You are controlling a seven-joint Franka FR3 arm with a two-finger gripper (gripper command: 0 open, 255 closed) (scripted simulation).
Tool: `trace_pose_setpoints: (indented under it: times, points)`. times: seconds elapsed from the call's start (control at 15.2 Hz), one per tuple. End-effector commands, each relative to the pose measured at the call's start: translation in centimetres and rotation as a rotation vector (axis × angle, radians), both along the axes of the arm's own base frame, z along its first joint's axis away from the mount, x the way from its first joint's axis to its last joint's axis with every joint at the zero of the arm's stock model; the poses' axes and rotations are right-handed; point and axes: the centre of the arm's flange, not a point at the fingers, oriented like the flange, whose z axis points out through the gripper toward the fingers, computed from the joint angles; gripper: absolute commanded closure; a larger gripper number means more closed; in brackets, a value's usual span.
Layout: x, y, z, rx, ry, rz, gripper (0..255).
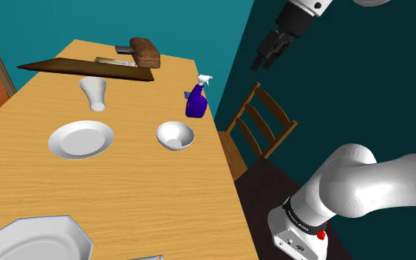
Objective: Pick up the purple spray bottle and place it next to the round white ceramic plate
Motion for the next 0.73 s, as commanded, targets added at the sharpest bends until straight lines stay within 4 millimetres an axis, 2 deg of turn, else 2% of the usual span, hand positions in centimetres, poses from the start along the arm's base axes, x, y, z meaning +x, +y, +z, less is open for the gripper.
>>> trace_pose_setpoints:
  times: [0.0, 0.33, 0.66]
  points:
    - [0.0, 0.0, 0.0, 0.000, 0.000, 0.000, 0]
    - [1.7, -4.5, -5.0, 0.016, -0.061, 0.128, 0]
    - [4.3, -8.7, -9.9, 0.031, -0.121, 0.256, 0]
